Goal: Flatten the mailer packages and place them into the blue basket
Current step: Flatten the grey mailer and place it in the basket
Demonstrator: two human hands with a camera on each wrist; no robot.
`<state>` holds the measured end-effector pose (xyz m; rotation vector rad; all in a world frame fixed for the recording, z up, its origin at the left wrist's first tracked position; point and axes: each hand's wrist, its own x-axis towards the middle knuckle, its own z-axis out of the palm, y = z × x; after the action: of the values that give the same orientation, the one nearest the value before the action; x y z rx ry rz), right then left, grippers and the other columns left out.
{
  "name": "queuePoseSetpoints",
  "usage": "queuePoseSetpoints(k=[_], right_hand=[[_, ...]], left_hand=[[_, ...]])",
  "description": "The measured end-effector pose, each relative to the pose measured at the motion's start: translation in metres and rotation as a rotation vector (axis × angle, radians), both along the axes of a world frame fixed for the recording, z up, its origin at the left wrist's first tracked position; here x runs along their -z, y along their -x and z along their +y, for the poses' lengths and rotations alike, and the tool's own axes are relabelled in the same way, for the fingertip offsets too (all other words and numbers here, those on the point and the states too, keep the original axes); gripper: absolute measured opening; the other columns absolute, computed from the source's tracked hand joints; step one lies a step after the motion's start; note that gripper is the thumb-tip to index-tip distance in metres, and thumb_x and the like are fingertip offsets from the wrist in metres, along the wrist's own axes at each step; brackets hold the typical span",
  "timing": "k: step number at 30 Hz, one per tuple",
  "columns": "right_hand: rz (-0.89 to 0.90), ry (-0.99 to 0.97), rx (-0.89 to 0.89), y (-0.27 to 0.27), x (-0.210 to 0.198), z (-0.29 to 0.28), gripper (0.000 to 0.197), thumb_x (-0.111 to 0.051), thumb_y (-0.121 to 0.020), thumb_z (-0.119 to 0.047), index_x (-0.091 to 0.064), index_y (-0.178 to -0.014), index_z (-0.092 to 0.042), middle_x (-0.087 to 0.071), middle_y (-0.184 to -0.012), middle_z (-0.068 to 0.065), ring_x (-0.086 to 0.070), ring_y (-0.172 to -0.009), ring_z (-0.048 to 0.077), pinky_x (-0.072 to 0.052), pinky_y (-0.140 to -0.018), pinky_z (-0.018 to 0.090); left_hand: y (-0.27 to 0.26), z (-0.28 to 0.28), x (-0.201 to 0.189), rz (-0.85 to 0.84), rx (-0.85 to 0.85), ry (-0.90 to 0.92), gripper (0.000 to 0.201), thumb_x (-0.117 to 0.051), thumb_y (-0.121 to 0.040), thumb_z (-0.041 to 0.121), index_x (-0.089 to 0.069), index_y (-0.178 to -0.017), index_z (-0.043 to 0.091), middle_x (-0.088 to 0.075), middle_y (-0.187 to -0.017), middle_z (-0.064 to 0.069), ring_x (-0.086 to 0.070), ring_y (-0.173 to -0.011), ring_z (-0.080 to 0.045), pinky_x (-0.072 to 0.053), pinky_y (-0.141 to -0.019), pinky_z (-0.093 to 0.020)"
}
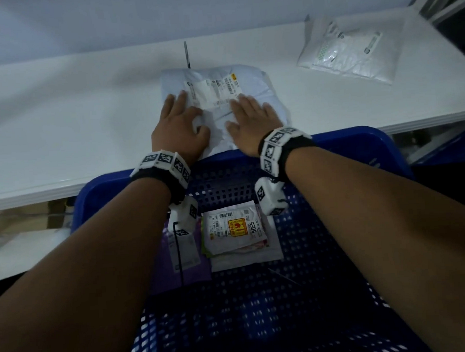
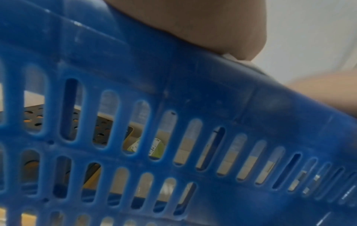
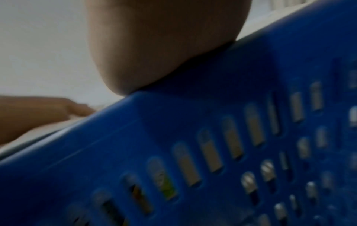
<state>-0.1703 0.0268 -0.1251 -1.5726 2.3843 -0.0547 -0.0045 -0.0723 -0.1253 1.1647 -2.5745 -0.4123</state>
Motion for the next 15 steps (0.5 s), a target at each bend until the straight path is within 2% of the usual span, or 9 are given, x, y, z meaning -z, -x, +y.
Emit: queuePoseSetpoints(k=[6,8,10,13,15], right_hand=[[0.053,-0.058,0.232,0.041,-0.004,0.031,0.065,-0.012,-0.103,-0.046,0.005,-0.159,-0.017,0.012,-0.167,0.005,0.01,-0.153,0.022,0.003,-0.124,0.046],[0.169,-0.01,0.227,0.032,-0.007,0.027,0.066,-0.019,-0.103,-0.038,0.003,-0.159,-0.011,0.011,-0.166,0.011,0.01,-0.153,0.026,0.003,-0.124,0.047],[0.236,0.09,0.143,0.013,-0.013,0.014,0.068,-0.027,-0.101,-0.031,0.001,-0.158,-0.008,0.009,-0.166,0.014,0.009,-0.153,0.028,0.001,-0.124,0.048],[0.058,0.137,-0.022,-0.029,-0.02,-0.015,0.06,-0.023,-0.104,-0.037,-0.016,-0.157,-0.01,-0.005,-0.166,0.012,-0.003,-0.154,0.026,-0.006,-0.124,0.047],[-0.073,0.135,-0.06,-0.043,-0.014,-0.025,0.052,-0.021,-0.105,-0.036,-0.027,-0.154,-0.015,-0.015,-0.166,0.008,-0.01,-0.153,0.023,-0.009,-0.123,0.046]], left_hand=[[0.001,0.001,-0.001,-0.001,-0.003,-0.014,0.049,-0.05,-0.09,0.041,-0.054,-0.138,0.03,-0.021,-0.164,0.008,-0.009,-0.153,-0.016,-0.034,-0.112,-0.049],[0.0,0.002,-0.001,0.004,-0.008,-0.009,0.049,-0.05,-0.09,0.041,-0.055,-0.137,0.03,-0.021,-0.164,0.008,-0.009,-0.153,-0.016,-0.035,-0.111,-0.05],[0.0,0.003,-0.002,0.009,-0.009,-0.006,0.048,-0.051,-0.09,0.039,-0.056,-0.136,0.029,-0.022,-0.164,0.007,-0.01,-0.153,-0.016,-0.035,-0.111,-0.05],[0.001,0.004,-0.003,0.017,-0.006,0.004,0.046,-0.05,-0.091,0.037,-0.057,-0.136,0.027,-0.023,-0.164,0.004,-0.01,-0.153,-0.018,-0.03,-0.115,-0.046],[0.002,0.004,-0.003,0.02,-0.008,0.005,0.045,-0.047,-0.094,0.037,-0.057,-0.136,0.026,-0.023,-0.164,0.002,-0.01,-0.153,-0.02,-0.024,-0.119,-0.041]])
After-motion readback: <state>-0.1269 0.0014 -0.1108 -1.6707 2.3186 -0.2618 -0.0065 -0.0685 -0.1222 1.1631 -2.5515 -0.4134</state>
